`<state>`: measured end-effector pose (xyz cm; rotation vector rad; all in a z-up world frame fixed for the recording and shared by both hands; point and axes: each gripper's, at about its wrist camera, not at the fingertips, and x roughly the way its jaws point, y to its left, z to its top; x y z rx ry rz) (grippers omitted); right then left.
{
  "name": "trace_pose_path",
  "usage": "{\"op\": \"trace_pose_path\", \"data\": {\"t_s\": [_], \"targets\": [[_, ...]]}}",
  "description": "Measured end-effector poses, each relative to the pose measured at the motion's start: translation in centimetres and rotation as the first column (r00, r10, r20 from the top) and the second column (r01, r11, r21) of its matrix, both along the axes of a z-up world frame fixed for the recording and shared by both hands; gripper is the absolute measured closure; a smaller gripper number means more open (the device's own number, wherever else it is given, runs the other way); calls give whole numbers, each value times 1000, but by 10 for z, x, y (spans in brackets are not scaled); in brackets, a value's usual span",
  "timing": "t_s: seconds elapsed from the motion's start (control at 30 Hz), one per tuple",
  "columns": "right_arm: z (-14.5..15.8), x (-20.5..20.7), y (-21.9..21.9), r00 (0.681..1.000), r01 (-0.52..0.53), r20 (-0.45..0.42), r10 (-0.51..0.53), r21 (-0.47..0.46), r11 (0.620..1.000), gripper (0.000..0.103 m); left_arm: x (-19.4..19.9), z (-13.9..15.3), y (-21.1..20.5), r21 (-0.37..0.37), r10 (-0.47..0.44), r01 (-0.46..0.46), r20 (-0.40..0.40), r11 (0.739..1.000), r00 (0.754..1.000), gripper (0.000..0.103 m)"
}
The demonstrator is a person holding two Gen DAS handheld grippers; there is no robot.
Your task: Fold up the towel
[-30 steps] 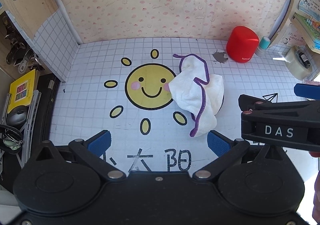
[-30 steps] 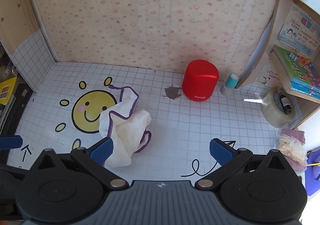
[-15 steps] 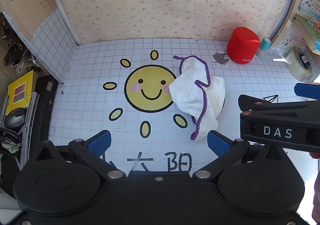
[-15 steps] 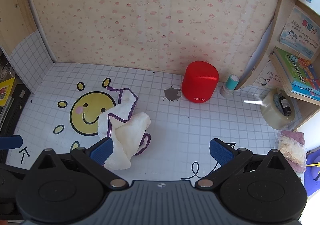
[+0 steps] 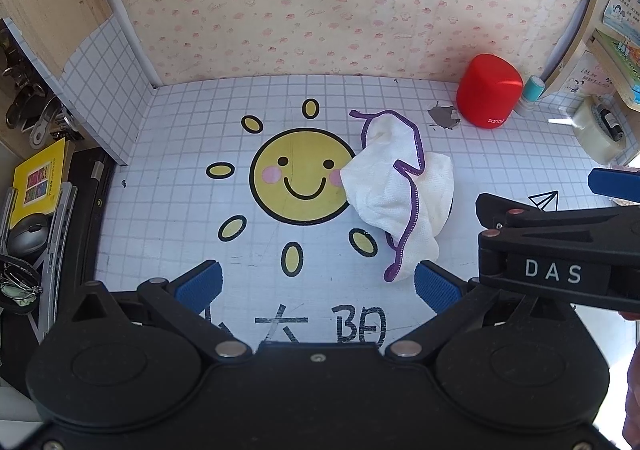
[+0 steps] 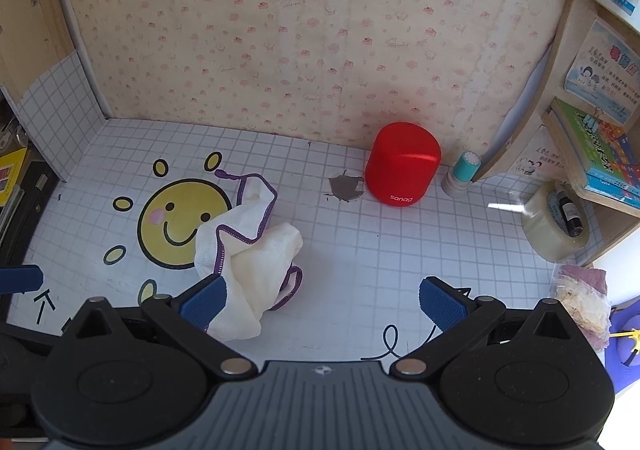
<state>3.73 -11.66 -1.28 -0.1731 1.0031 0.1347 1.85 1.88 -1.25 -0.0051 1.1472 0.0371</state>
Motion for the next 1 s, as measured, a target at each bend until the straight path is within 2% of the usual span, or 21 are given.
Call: {"op": "trace_pose_path", "data": {"t_s": [0.6,0.8,0.87,1.0], "targets": [[2,-3,-2,1000,-3,10,3,30,1000,0,-8,1,1,22,6,-6,5,1000,1000,1],[9,-8,-11,999,-9,45,4,114,993,0,-16,6,-3,38,-13,11,42,999,999,1],[9,-9,-11,999,-11,46,6,116,993,0,-17,7,-3,39,-11,9,46,999,999,1],[9,-12,-12,999,-15,50,9,120,993,0,-20,6,-1,17,0,-1,48,1000,999,7]]}}
